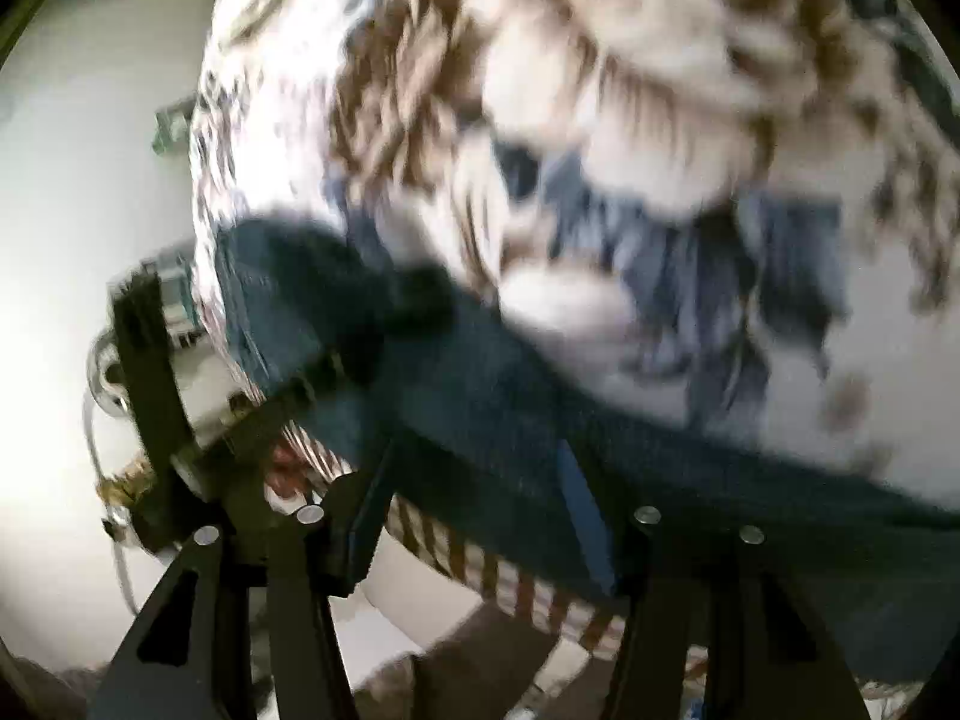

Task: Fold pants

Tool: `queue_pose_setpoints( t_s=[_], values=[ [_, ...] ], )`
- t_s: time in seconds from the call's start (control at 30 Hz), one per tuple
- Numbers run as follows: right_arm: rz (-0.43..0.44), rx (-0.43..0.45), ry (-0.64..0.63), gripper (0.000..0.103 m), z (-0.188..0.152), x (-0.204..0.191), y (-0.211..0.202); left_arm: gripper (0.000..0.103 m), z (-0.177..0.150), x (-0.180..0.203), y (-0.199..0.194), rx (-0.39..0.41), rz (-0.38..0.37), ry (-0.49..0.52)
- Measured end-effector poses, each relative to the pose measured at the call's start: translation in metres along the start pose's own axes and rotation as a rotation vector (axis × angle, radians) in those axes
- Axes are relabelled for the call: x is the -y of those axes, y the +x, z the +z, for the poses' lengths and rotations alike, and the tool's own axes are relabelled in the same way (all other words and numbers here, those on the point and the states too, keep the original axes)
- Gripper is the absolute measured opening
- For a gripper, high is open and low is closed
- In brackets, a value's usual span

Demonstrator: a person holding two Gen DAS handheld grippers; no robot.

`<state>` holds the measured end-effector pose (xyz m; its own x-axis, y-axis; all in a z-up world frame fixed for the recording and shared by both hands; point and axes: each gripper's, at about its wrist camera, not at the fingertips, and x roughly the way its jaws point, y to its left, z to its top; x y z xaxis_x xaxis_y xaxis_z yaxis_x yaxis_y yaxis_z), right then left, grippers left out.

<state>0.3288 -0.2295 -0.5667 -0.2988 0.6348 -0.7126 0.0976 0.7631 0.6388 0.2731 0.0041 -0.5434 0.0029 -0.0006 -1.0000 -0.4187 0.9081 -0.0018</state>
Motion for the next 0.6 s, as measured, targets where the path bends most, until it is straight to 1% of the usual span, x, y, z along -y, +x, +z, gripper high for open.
queue_pose_setpoints(
  t_s=[0.07, 0.1, 0.13, 0.2, 0.3, 0.33, 0.4, 0.47, 0.5, 0.53, 0.6],
  values=[
    [0.015, -0.01, 0.01, 0.06, 0.017, 0.0, 0.007, 0.08, -0.001, -0.001, -0.001, 0.003, 0.001, -0.01],
    [0.023, -0.022, 0.01, 0.06, 0.027, -0.002, 0.015, 0.08, -0.001, -0.001, -0.001, 0.013, 0.019, -0.036],
    [0.034, -0.049, -0.001, 0.06, 0.037, -0.005, 0.025, 0.08, 0.0, -0.001, -0.001, 0.013, 0.02, -0.042],
    [0.026, -0.103, -0.045, 0.06, 0.051, -0.015, 0.046, 0.08, 0.0, -0.001, -0.003, 0.012, 0.012, -0.058],
    [0.017, -0.154, -0.111, 0.058, 0.062, -0.03, 0.07, 0.08, -0.002, -0.008, -0.012, 0.016, 0.0, -0.074],
    [-0.003, -0.155, -0.134, 0.041, 0.062, -0.036, 0.077, 0.08, -0.003, -0.01, -0.015, 0.023, 0.002, -0.089],
    [-0.052, -0.134, -0.168, 0.005, 0.063, -0.045, 0.08, 0.08, -0.007, -0.016, -0.025, 0.036, -0.02, -0.116],
    [-0.057, -0.057, -0.179, 0.004, 0.067, -0.054, 0.064, 0.08, -0.011, -0.02, -0.037, 0.05, -0.048, -0.145],
    [-0.079, 0.01, -0.193, 0.004, 0.068, -0.06, 0.046, 0.08, -0.015, -0.023, -0.043, 0.061, -0.048, -0.16],
    [-0.078, 0.048, -0.189, 0.004, 0.071, -0.063, 0.034, 0.08, -0.018, -0.028, -0.049, 0.074, -0.041, -0.177],
    [-0.044, 0.123, -0.169, 0.003, 0.08, -0.068, 0.006, 0.08, -0.024, -0.04, -0.052, 0.074, -0.034, -0.193]
  ],
)
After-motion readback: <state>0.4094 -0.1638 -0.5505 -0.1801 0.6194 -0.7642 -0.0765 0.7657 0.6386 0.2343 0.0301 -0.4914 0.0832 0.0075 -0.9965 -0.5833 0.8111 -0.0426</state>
